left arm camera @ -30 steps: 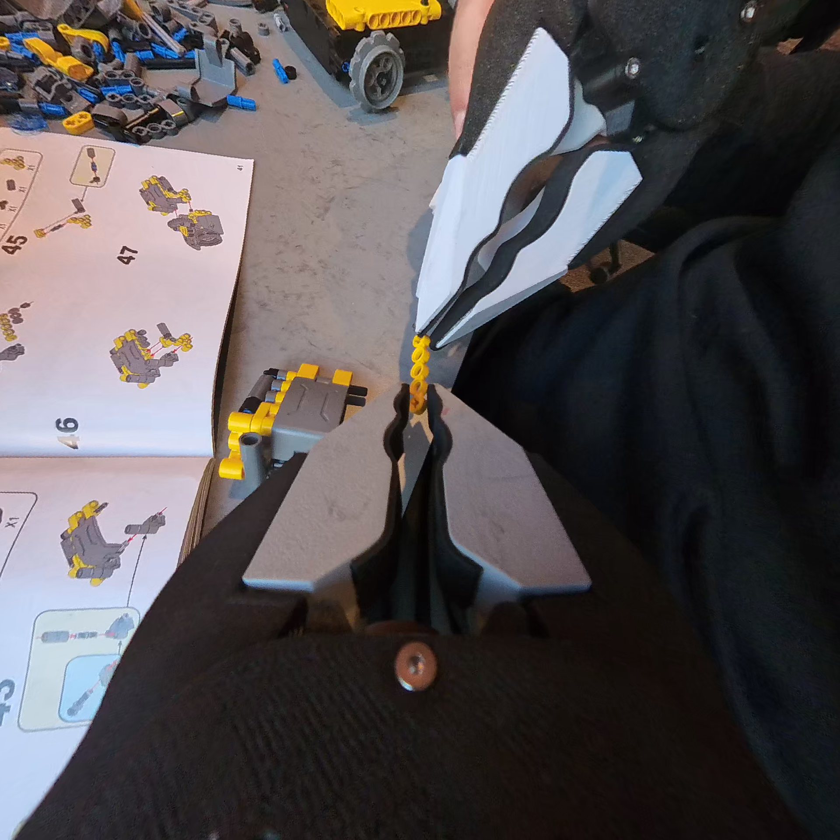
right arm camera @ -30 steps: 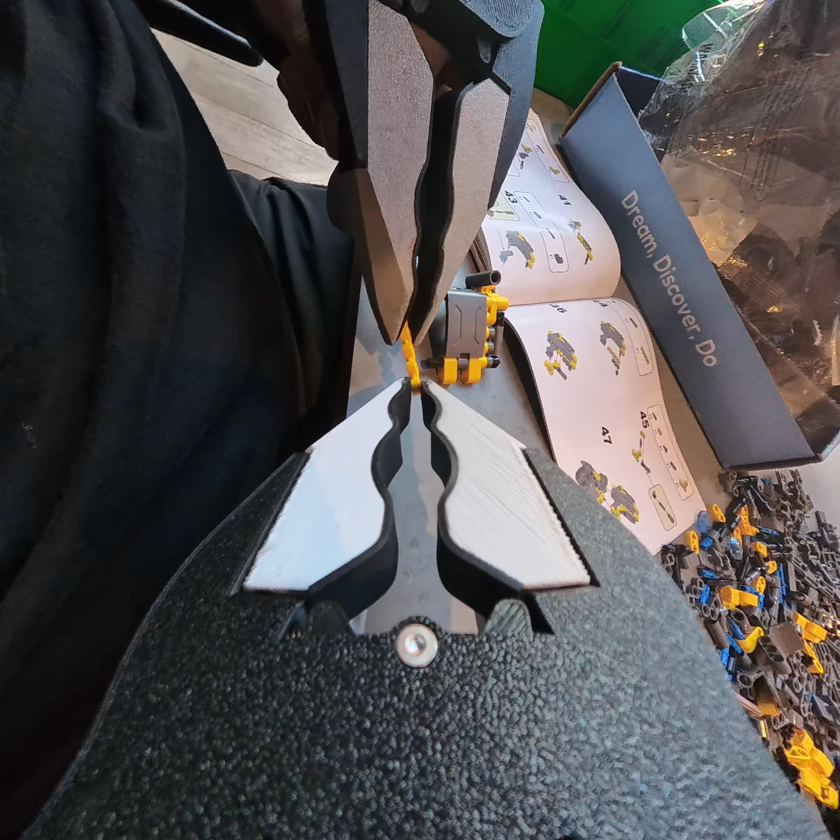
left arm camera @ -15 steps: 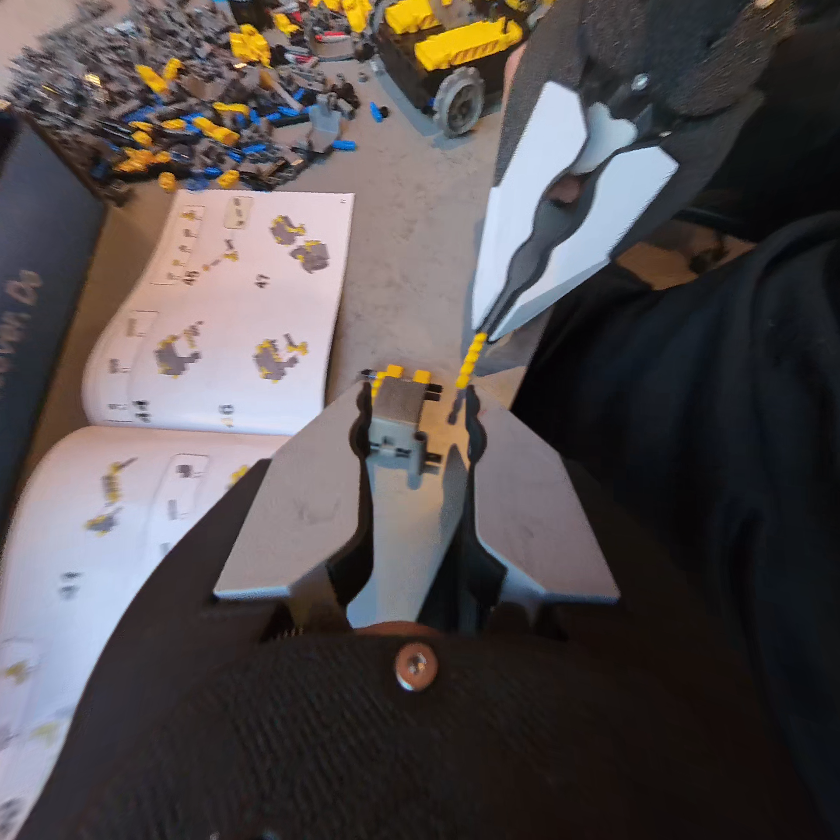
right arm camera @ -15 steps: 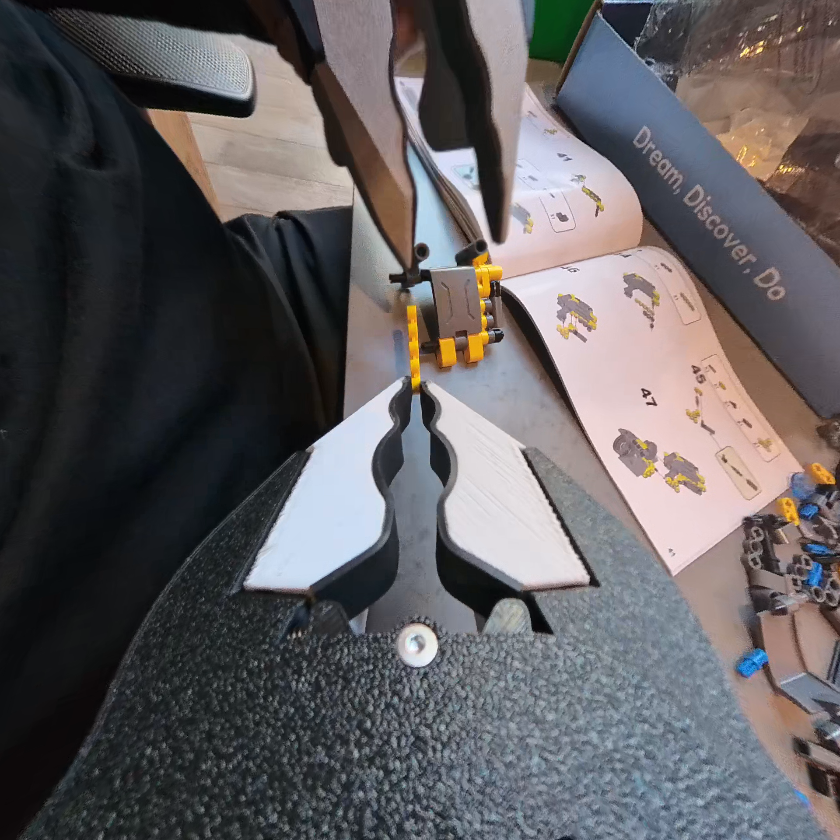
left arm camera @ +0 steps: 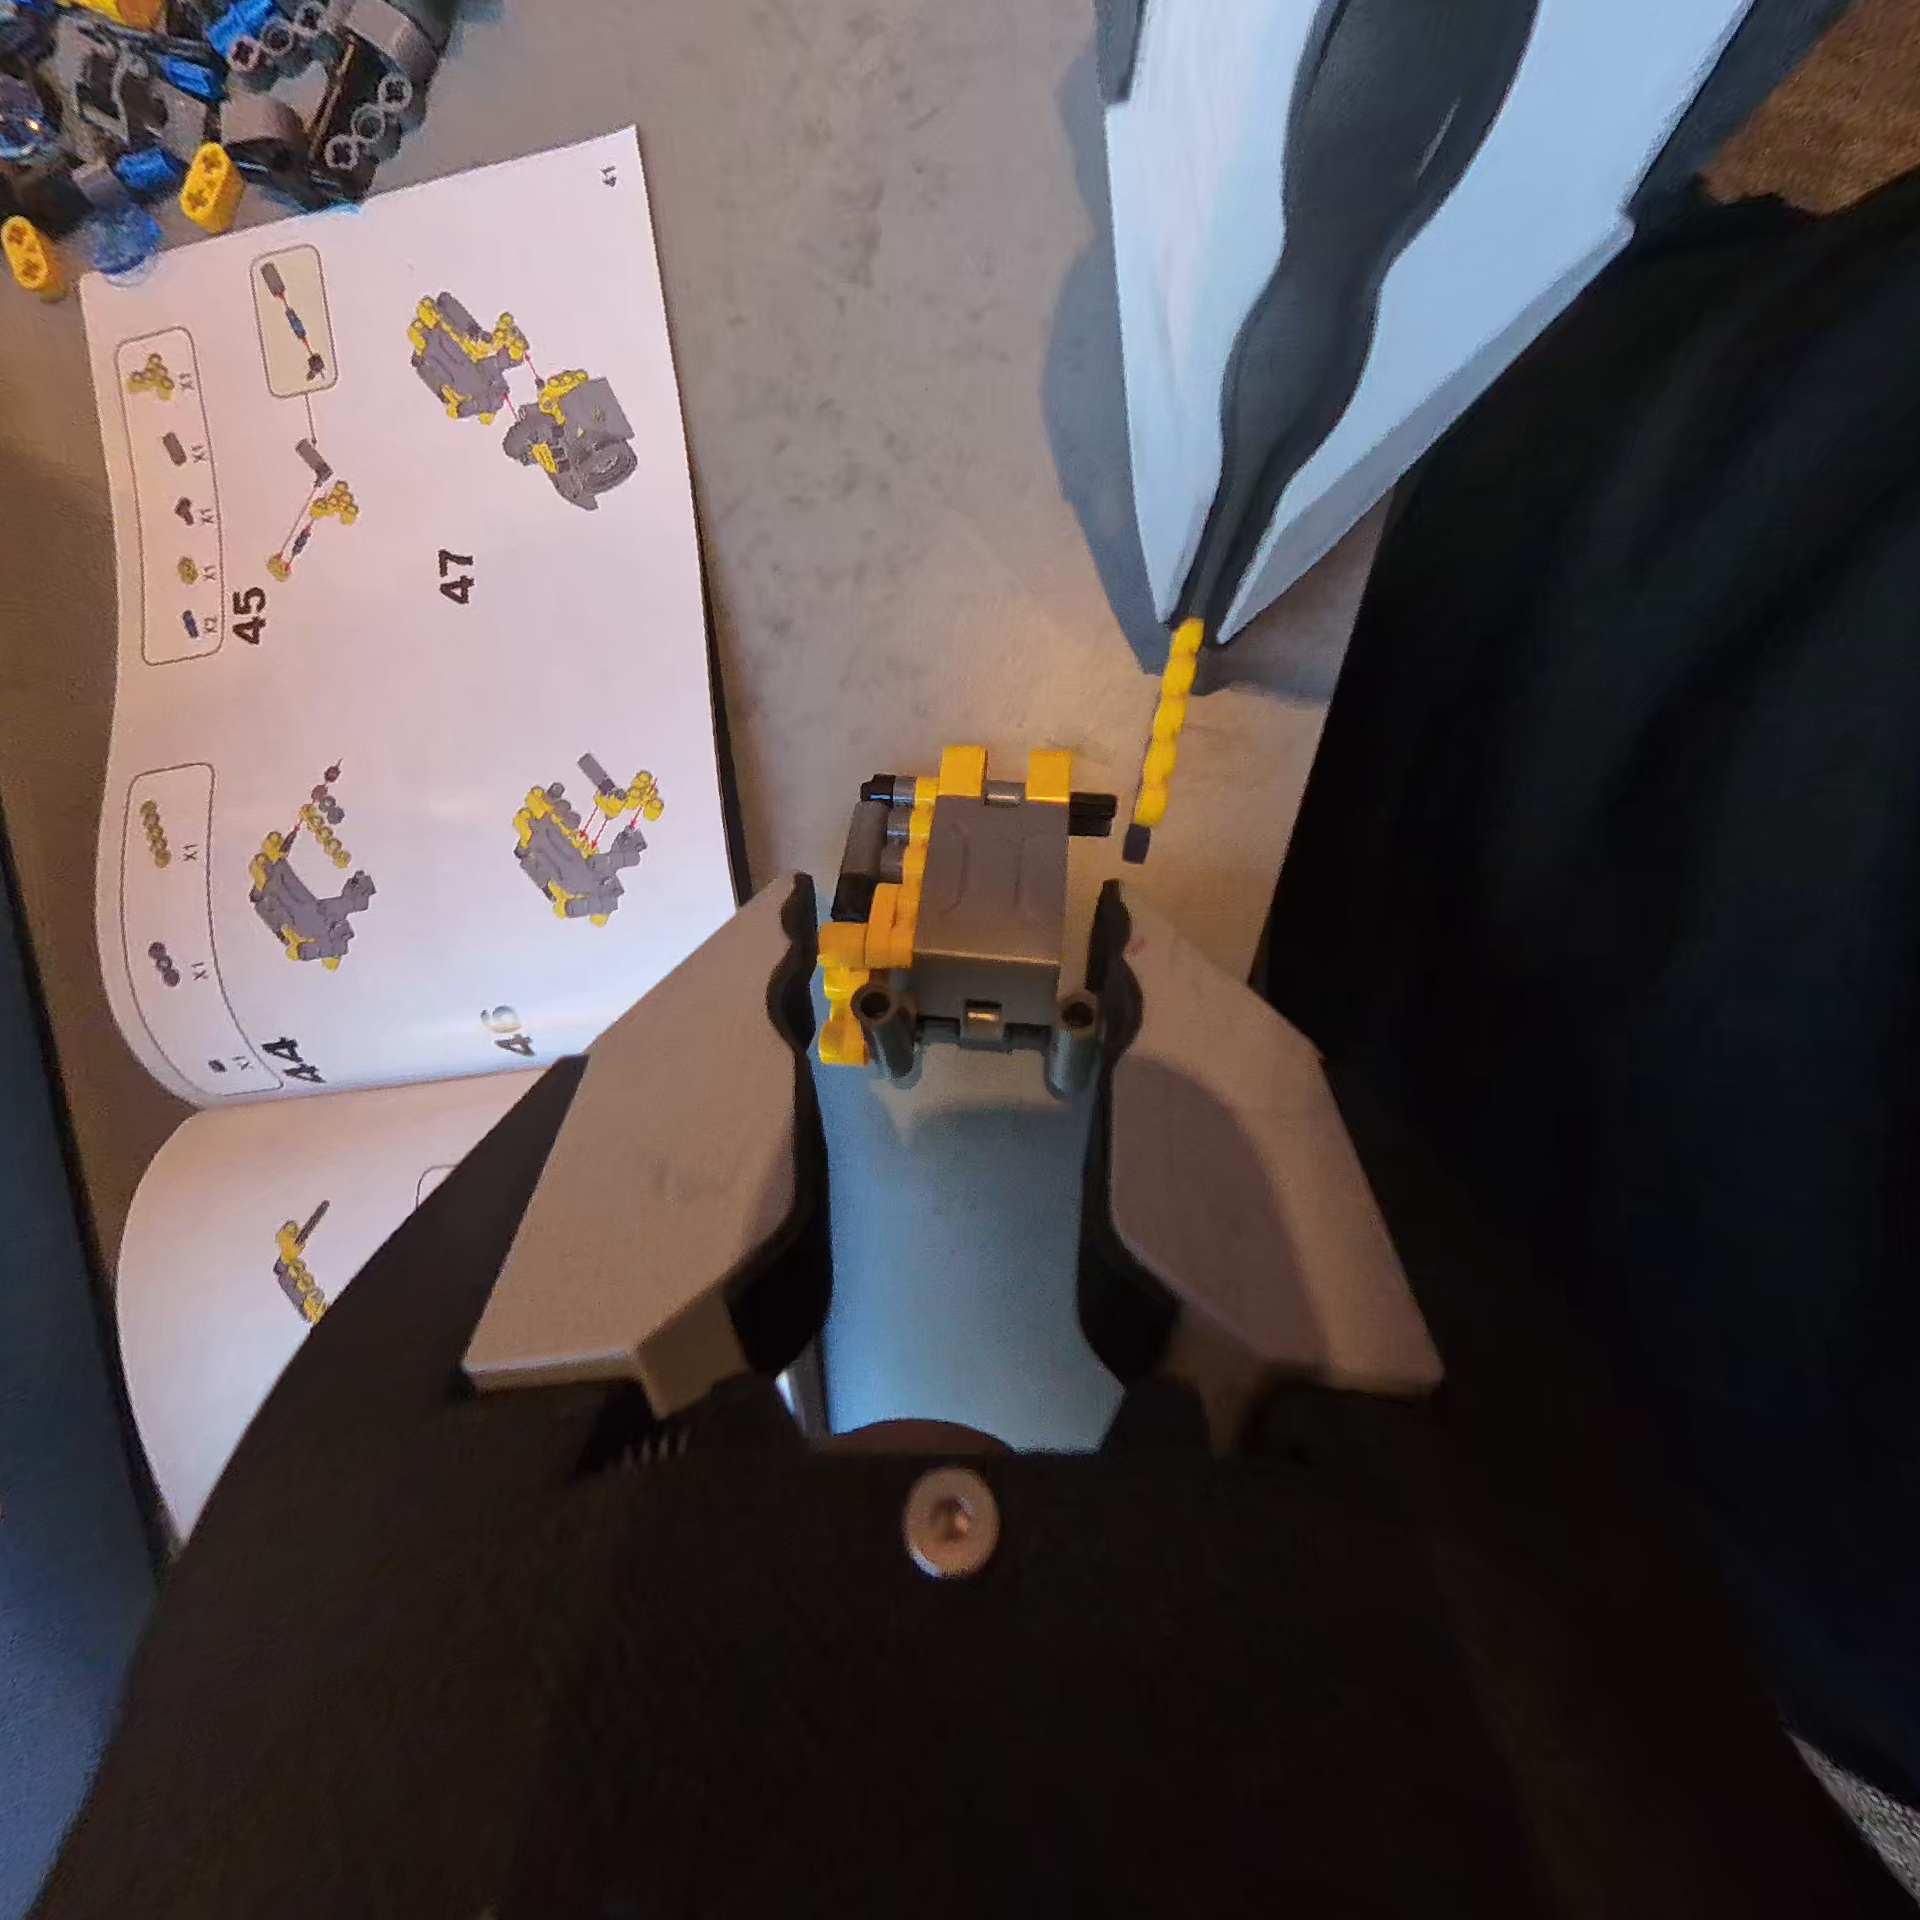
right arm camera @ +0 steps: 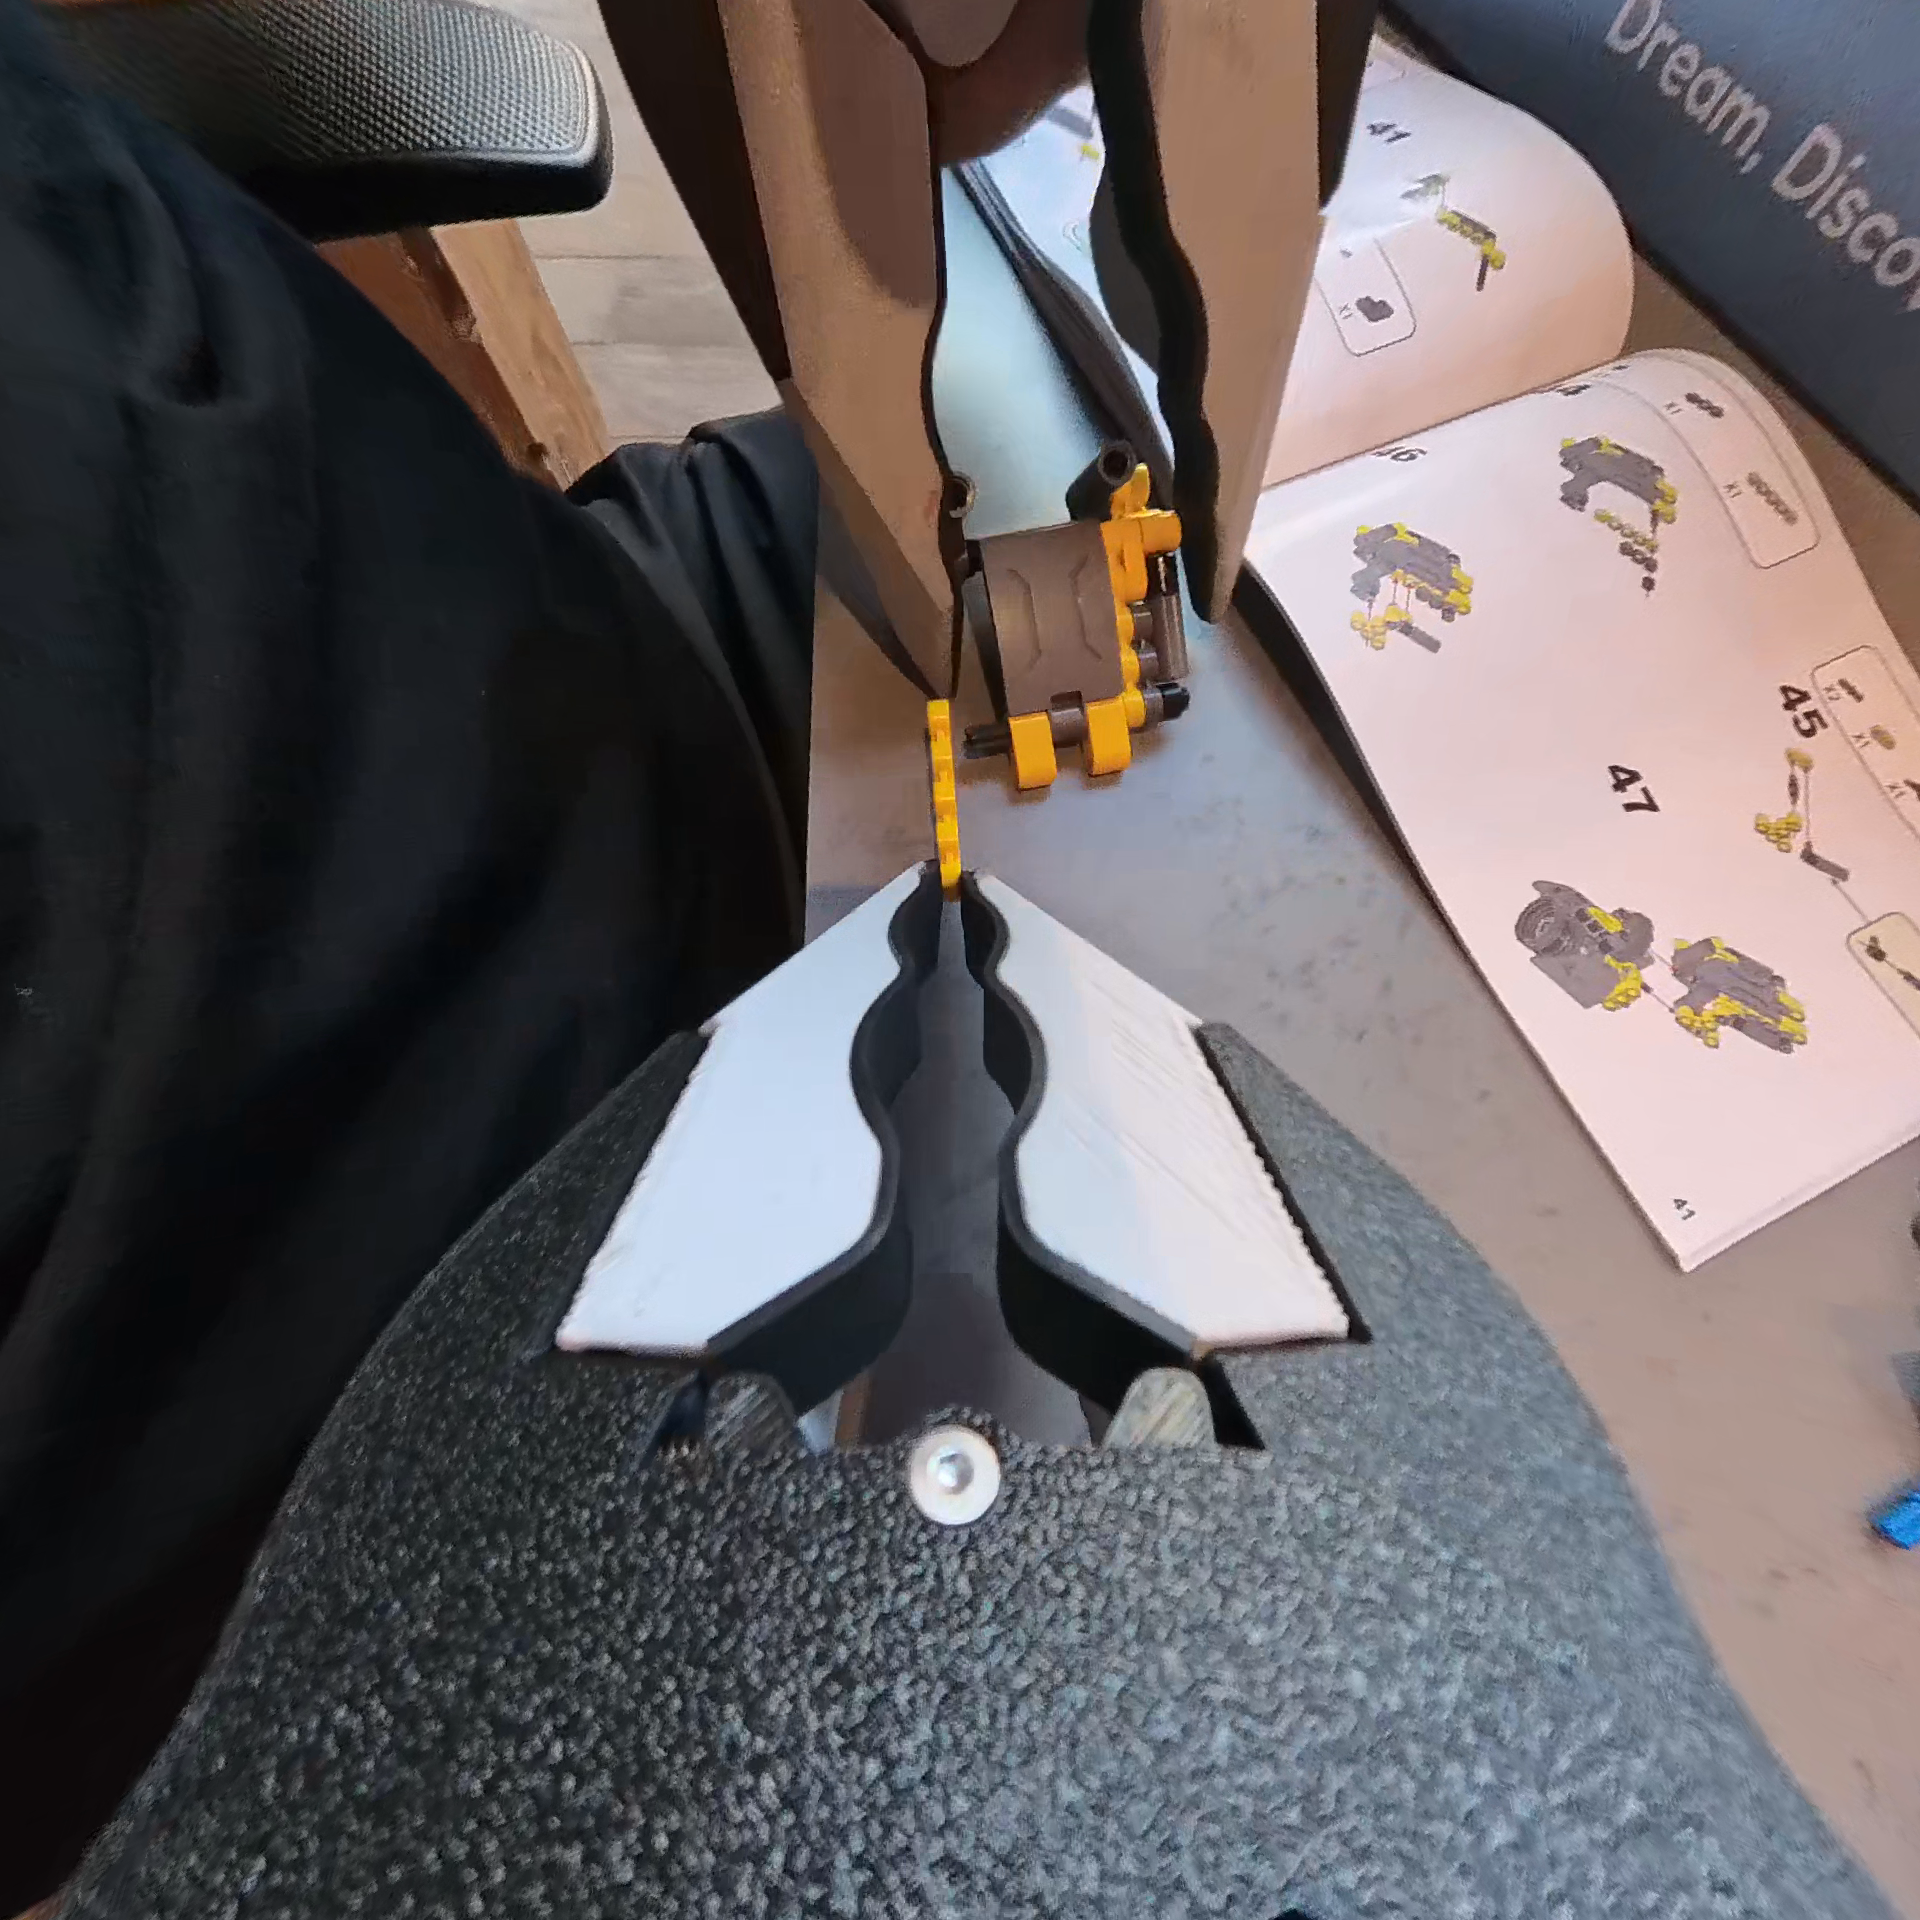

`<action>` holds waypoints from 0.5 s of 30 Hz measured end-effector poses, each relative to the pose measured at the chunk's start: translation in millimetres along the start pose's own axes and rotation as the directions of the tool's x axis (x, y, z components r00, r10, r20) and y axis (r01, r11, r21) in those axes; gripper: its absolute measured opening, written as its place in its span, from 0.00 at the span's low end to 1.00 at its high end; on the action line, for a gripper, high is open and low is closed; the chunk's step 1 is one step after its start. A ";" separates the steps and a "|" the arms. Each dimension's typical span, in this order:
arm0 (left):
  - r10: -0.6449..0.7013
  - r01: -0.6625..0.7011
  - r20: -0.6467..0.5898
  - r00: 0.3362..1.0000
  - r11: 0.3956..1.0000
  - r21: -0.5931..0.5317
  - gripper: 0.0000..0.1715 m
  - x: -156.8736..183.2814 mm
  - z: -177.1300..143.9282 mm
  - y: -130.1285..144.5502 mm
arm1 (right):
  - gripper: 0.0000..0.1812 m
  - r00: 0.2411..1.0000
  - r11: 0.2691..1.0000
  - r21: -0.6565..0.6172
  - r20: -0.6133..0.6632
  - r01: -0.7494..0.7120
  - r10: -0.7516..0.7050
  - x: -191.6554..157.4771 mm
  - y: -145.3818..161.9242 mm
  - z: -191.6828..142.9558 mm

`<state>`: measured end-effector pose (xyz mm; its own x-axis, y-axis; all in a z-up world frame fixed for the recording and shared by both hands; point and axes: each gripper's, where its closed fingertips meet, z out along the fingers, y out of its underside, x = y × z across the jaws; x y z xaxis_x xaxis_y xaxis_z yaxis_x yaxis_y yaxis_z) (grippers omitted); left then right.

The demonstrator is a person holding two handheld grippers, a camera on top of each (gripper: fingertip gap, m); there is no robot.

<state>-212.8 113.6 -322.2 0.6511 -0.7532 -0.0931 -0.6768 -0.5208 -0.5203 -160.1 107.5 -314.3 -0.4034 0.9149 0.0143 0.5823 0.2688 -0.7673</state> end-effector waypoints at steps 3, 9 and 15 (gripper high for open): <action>-0.054 0.054 0.008 0.999 0.998 0.043 0.30 -1.3 2.5 -5.7 | 0.02 1.000 1.000 -0.024 -0.004 0.011 -0.012 0.4 4.6 0.2; -0.095 0.094 0.012 0.995 0.994 0.063 0.34 1.7 7.1 -8.8 | 0.02 1.000 0.999 -0.039 0.001 0.013 -0.013 1.7 7.2 0.7; -0.089 0.087 0.019 0.996 0.993 0.082 0.32 -9.5 -14.4 -9.1 | 0.02 0.999 0.999 -0.041 0.020 0.030 -0.029 -4.1 6.2 2.5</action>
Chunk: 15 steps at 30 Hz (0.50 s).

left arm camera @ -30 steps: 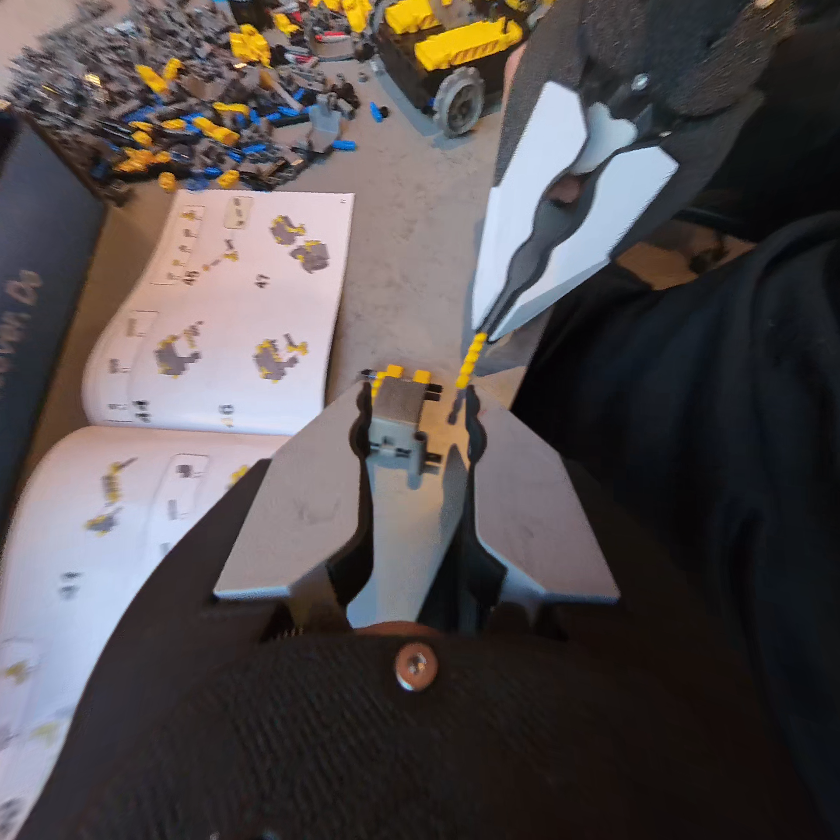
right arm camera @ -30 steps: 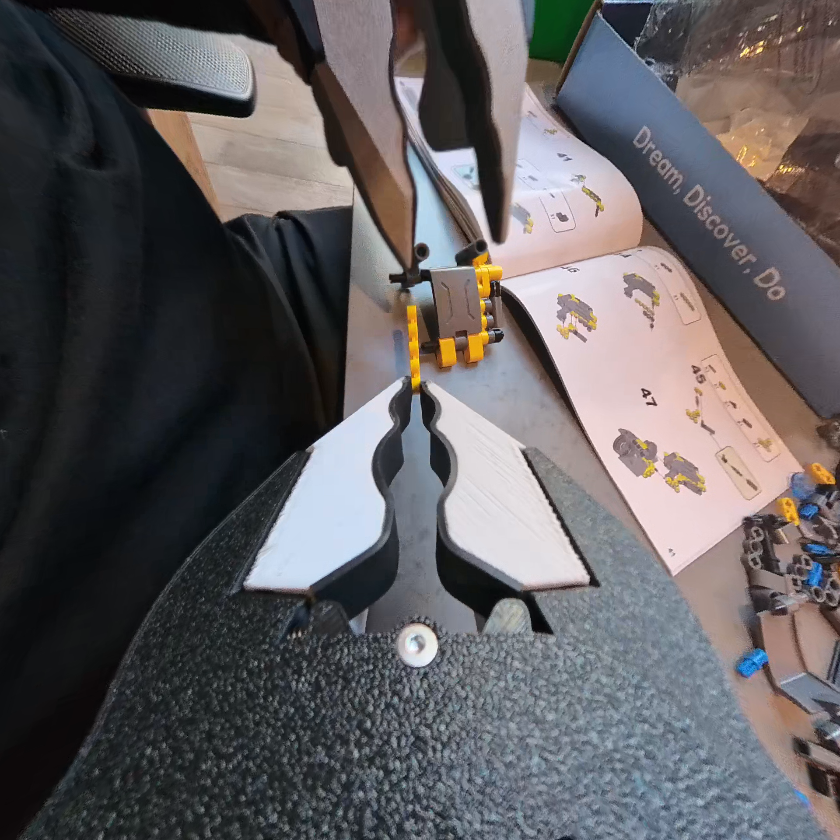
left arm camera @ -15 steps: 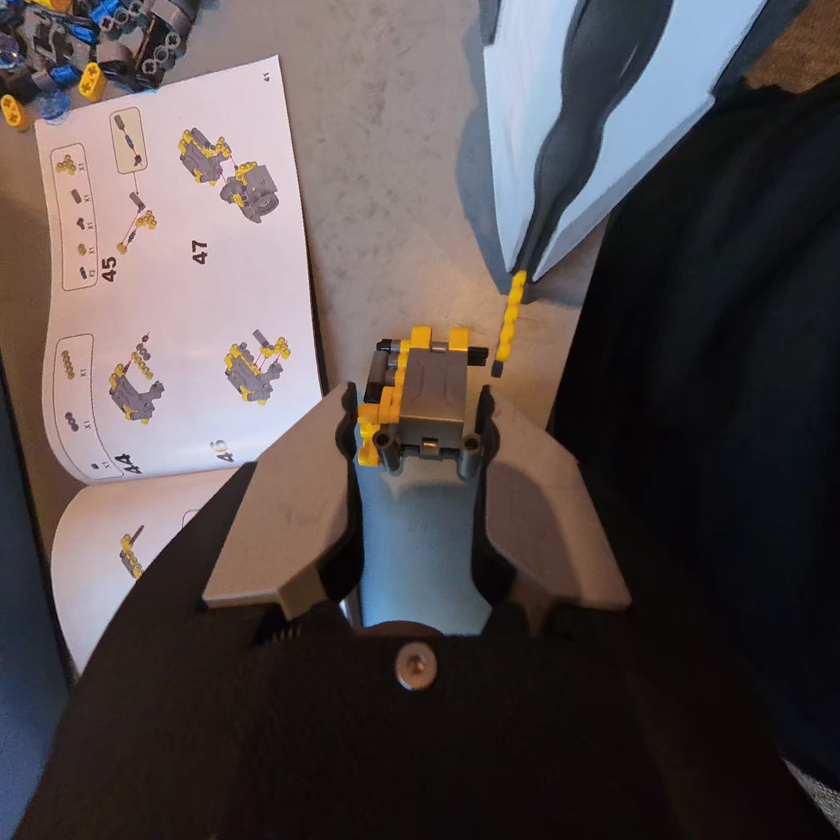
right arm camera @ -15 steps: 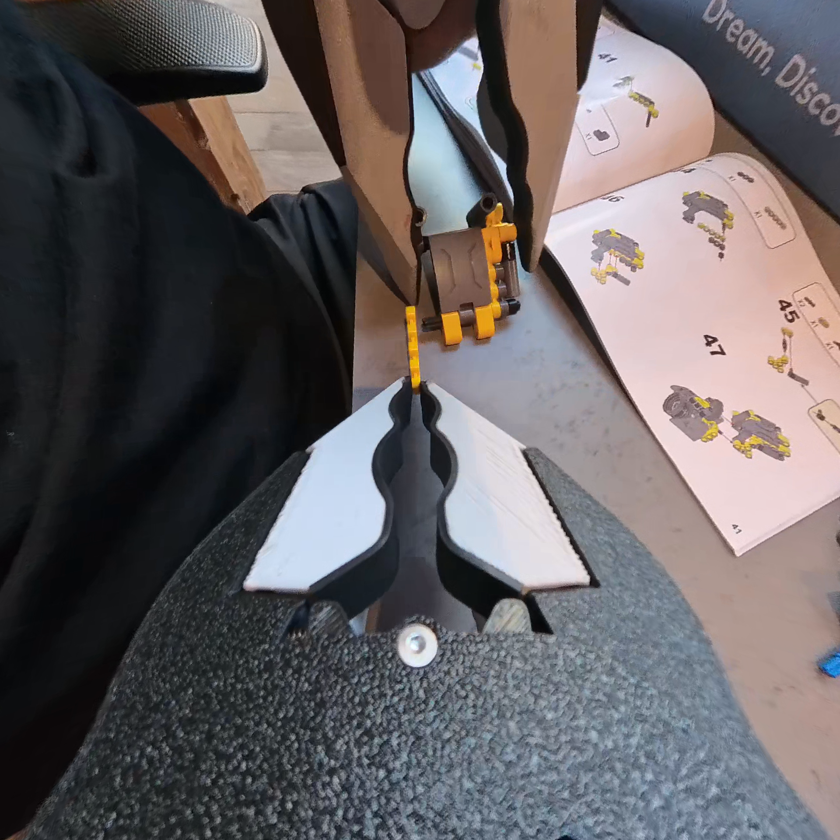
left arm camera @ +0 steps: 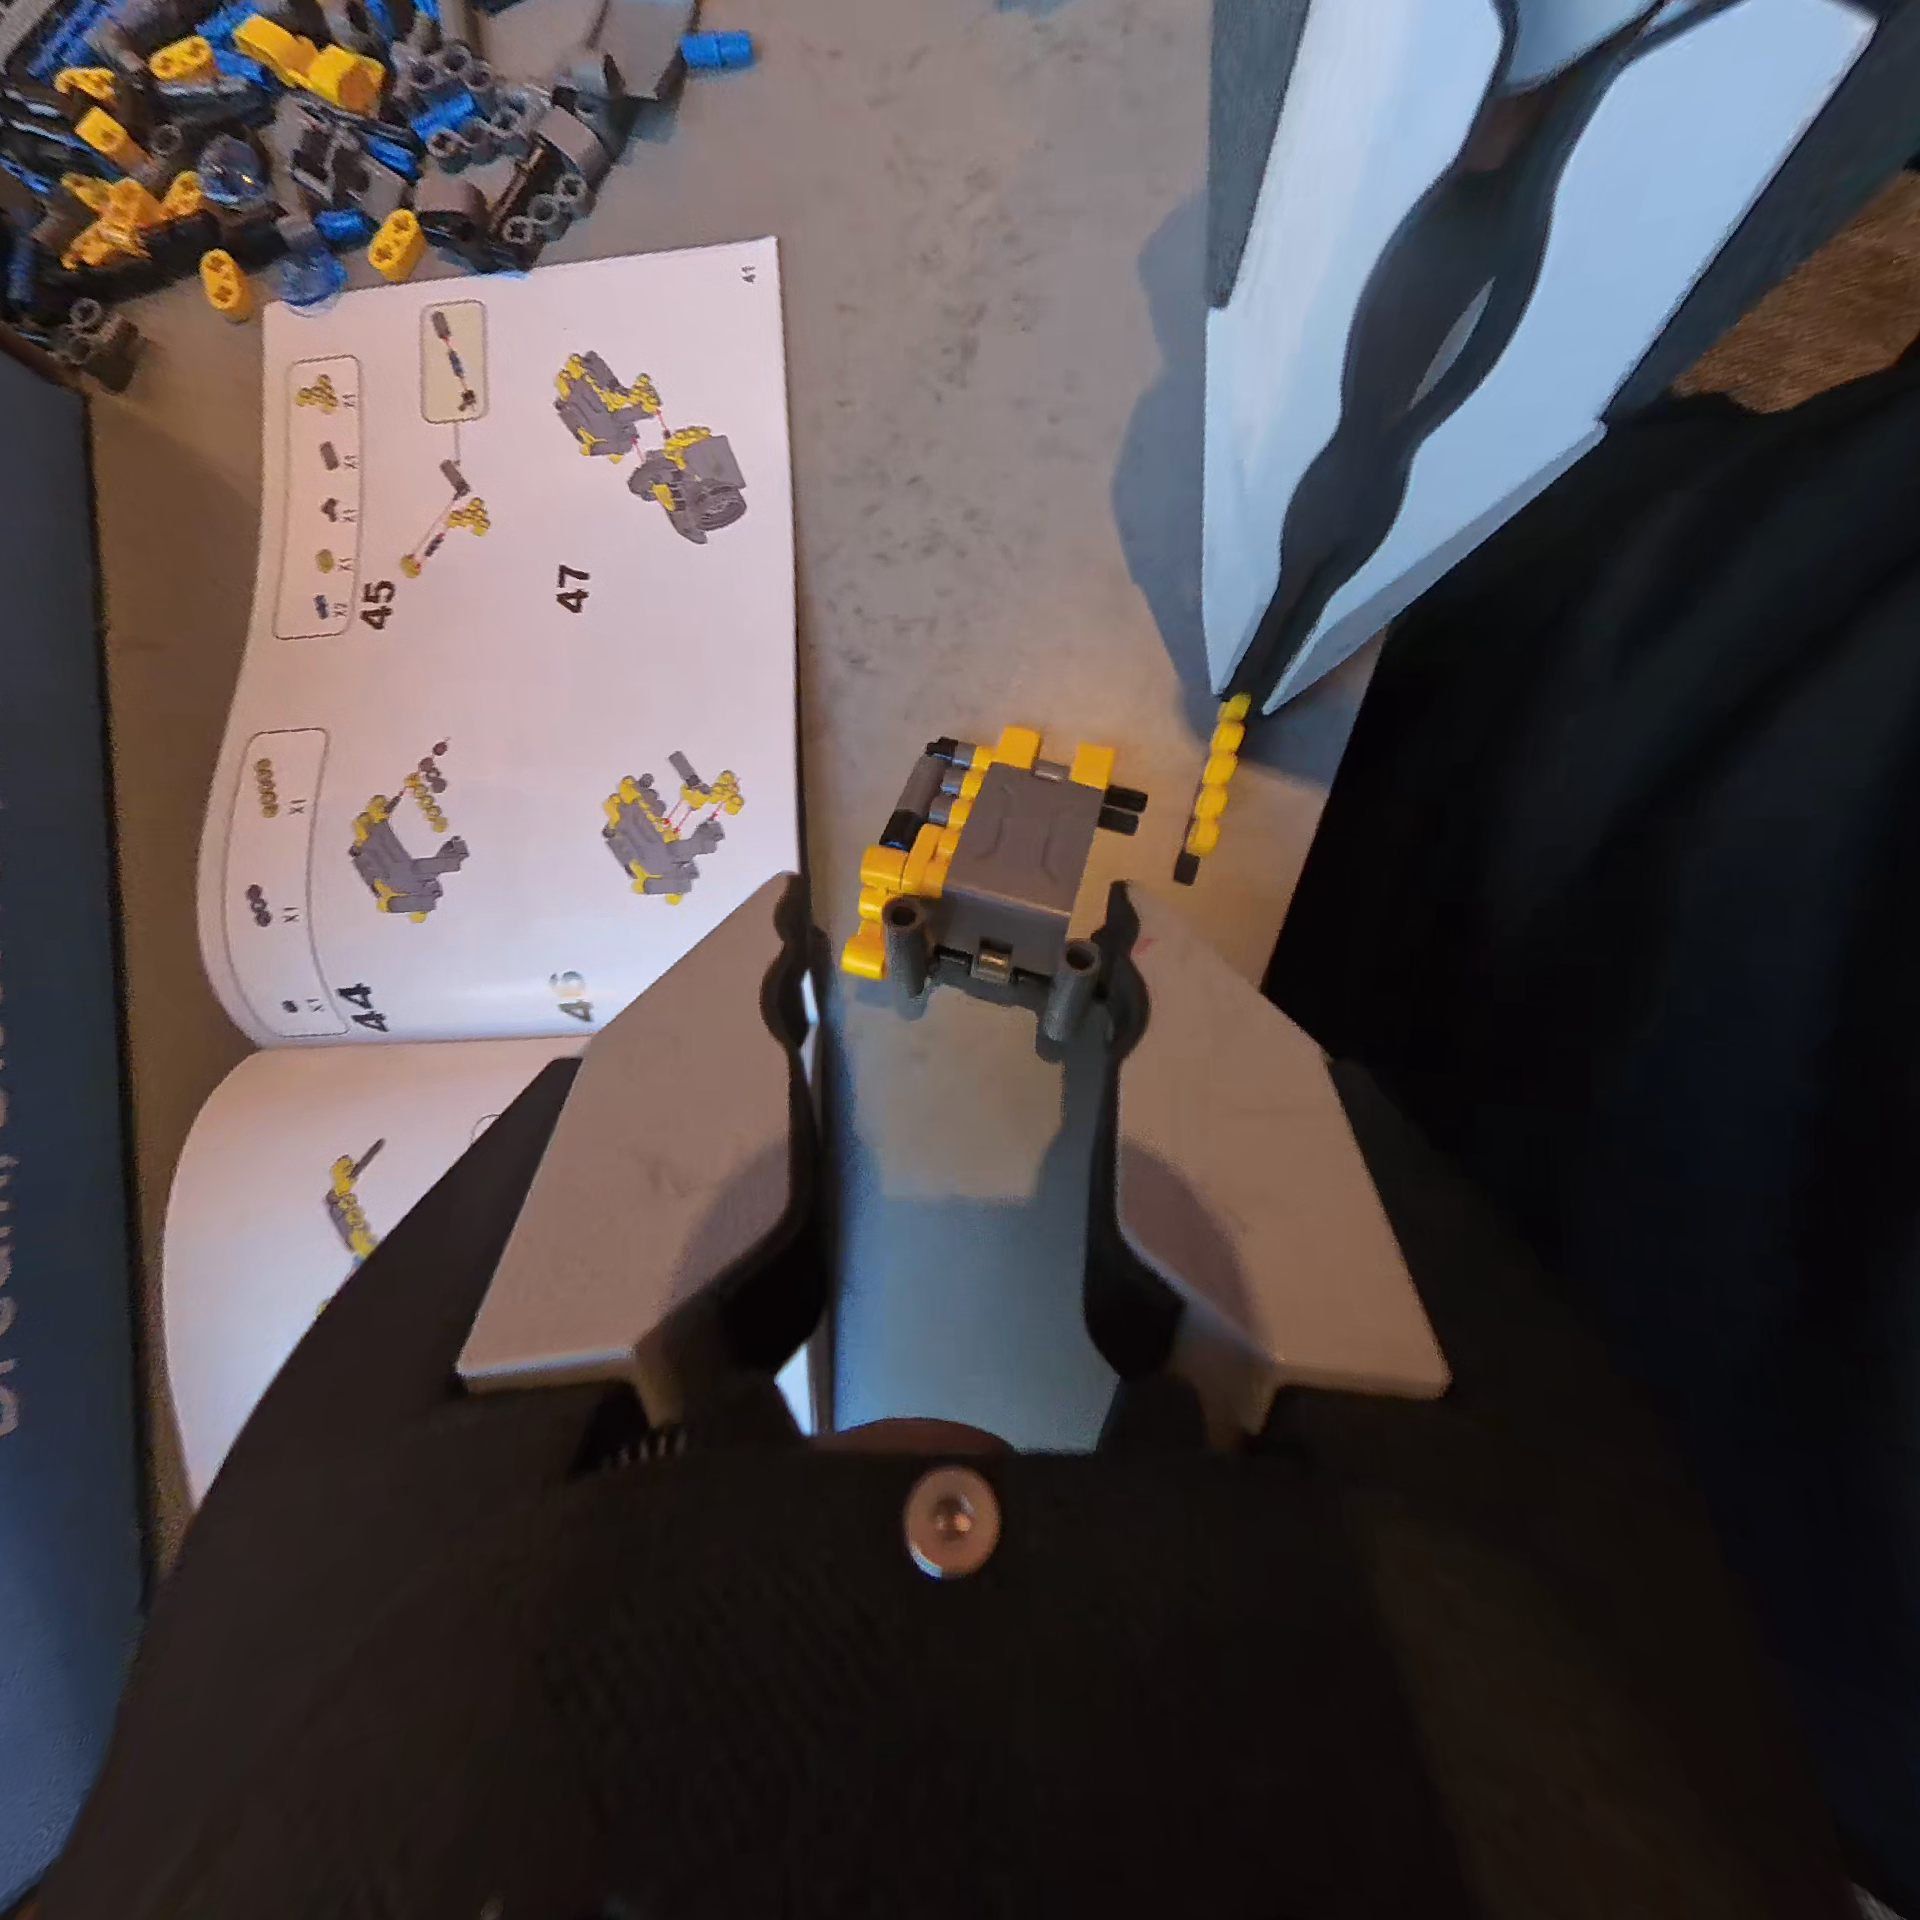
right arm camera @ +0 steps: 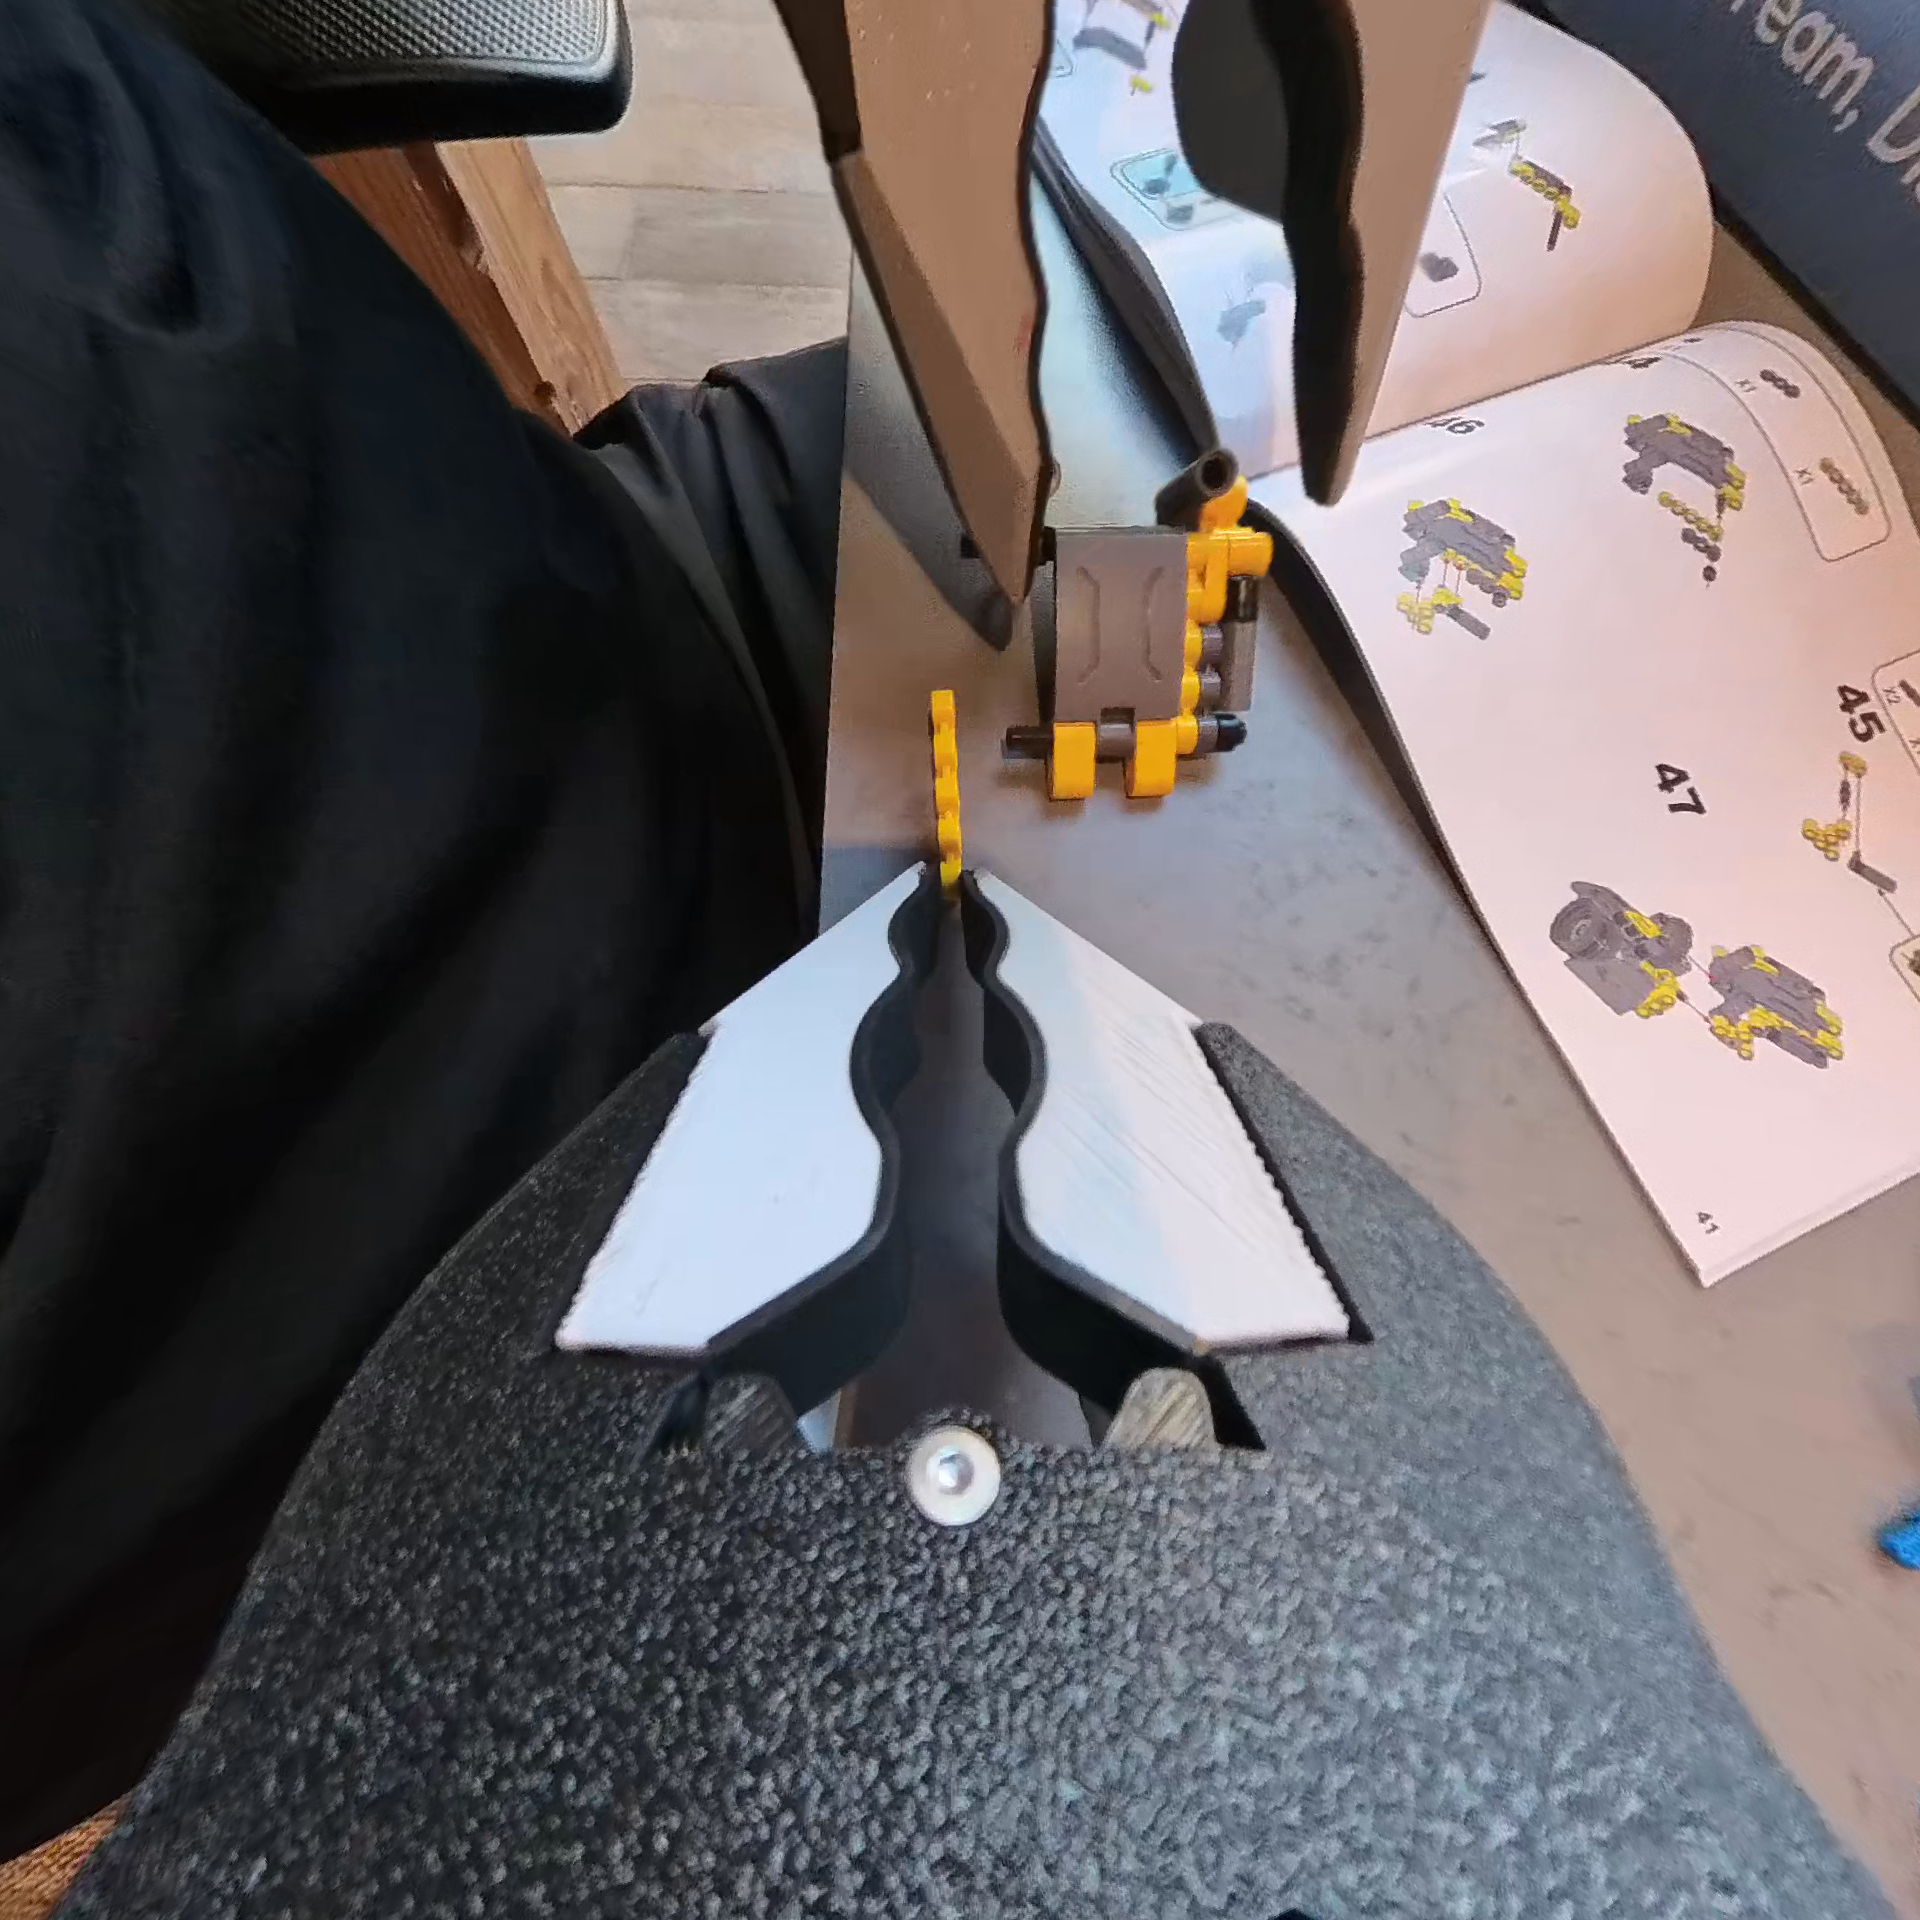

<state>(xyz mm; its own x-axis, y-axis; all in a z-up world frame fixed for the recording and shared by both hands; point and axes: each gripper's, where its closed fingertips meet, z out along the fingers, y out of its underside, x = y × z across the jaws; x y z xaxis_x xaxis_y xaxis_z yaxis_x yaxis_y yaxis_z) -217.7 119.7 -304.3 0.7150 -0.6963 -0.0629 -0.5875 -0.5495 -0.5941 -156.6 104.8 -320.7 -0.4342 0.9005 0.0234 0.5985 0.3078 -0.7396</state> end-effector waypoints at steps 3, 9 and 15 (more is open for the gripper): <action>0.000 0.000 -0.002 1.000 1.000 0.005 0.31 0.2 -4.1 -3.2 | 0.02 1.000 1.000 0.000 0.002 -0.009 0.009 0.3 -1.1 1.2; 0.092 -0.091 -0.017 0.996 0.995 0.040 0.24 34.3 -8.1 -11.4 | 0.01 0.999 0.999 0.040 0.014 -0.031 0.030 -2.5 -9.5 1.2; 0.094 -0.093 -0.058 0.994 0.995 0.024 0.13 48.1 3.6 -2.2 | 0.01 0.999 0.996 0.069 0.013 -0.048 0.047 -1.0 -16.6 2.7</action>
